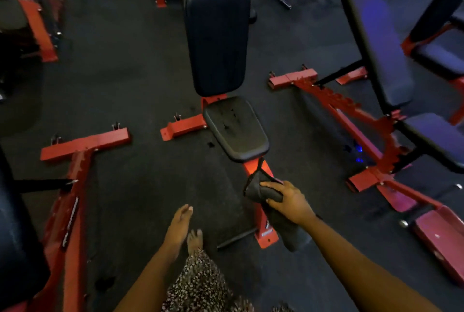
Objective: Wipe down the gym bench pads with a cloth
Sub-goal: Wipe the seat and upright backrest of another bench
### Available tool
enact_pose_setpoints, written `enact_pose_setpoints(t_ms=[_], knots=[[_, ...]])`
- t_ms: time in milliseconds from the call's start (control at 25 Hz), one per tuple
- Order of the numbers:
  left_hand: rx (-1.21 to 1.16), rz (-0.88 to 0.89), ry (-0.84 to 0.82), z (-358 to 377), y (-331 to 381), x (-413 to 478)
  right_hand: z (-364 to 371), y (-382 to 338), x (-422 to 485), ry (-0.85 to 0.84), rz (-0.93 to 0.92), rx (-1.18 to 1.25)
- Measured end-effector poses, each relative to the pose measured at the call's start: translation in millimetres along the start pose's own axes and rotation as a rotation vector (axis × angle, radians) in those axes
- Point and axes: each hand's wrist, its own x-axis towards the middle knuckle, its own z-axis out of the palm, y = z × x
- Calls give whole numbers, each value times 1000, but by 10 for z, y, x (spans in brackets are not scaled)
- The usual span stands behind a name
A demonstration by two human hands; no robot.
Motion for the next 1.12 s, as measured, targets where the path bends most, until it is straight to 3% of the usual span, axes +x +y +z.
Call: enact_pose_setpoints(t_ms=[160,320,600,720,880,1120], knots=[[-167,4,33,118,841,1200,-91,-199,1423,-36,1,-15],[-139,32,136,356,1608,2288,-142,-379,2761,8,60,-2],[-354,-141,162,1044,1945,3817,542,-465,4914,226,-38,-144],[-474,-133,153,1265,1905,4288,971,-404,5433,266,-193,-322],[-631,14,147,1480,1826,4505,1485,-248,5572,166,-380,-515],[-603,33,244,1576,1772,4592,1481,-92,5708,219,-345,-503]])
